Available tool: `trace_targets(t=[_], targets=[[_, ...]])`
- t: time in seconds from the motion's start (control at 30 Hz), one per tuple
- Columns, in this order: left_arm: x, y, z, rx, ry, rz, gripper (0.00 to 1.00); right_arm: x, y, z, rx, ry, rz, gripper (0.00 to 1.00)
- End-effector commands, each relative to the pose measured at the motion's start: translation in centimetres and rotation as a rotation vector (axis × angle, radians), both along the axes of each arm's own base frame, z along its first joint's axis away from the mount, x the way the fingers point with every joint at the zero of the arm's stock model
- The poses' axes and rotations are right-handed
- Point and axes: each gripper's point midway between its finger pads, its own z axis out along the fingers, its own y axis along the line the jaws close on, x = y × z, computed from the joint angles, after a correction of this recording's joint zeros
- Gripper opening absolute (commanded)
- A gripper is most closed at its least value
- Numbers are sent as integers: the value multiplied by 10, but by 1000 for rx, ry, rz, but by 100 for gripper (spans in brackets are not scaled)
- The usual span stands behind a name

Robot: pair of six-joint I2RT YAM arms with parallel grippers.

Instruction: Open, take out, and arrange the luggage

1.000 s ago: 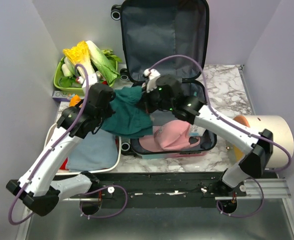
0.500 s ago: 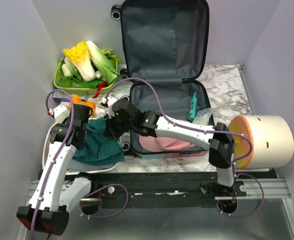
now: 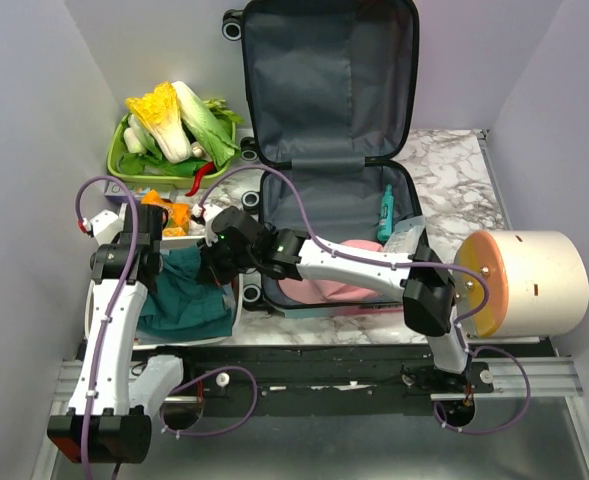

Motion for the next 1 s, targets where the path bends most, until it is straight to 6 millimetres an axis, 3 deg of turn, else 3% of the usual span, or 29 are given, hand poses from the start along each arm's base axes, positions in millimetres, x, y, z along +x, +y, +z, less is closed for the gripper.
trace_targets(t=[0.0,0.07,0.17,0.2,0.27,0.3,0.37,0.43,0.47,0.57,0.6,0.63,0.7,0.73,0.8,0.83,0.87,0.97], targets=[[11,13,4,36,4,24,10,-7,6,-15,-20,24,4,1],[10,18,1,54,36,59,20,-1,6,-24,-40,10,-23,4],[10,24,-3,63,60,95,36,9,2,-38,-86,-10,-64,21],[11,25,-4,64,63,96,56,15,-1,-40,-103,-31,-86,35],[14,25,-6,62,66,93,81,17,-6,-44,-132,-38,-107,45],[14,25,-5,61,64,96,99,26,-11,-44,-147,-71,-153,52],[18,25,6,58,41,86,99,32,-17,-29,-133,-102,-183,65],[21,22,22,41,-3,82,99,38,-23,-18,-131,-149,-201,100],[23,19,27,27,-21,75,99,39,-27,0,-107,-173,-204,100],[27,5,34,-62,-107,58,99,41,-40,23,-90,-237,-203,100],[27,0,31,-91,-128,62,99,41,-45,43,-58,-274,-193,100],[23,-7,23,-138,-144,67,99,36,-48,42,-55,-278,-163,100],[20,-19,9,-227,-185,124,99,25,-42,62,30,-359,-39,100],[13,-23,-5,-259,-192,140,99,2,-33,61,83,-349,104,100],[4,-23,-19,-284,-213,225,99,-19,-28,48,135,-402,285,100],[-1,-23,-30,-286,-217,239,99,-39,-27,45,172,-409,415,100],[-4,-20,-34,-273,-220,260,99,-47,-29,31,178,-424,481,100],[-8,-3,-45,-192,-218,329,99,-55,-24,17,213,-465,575,100]])
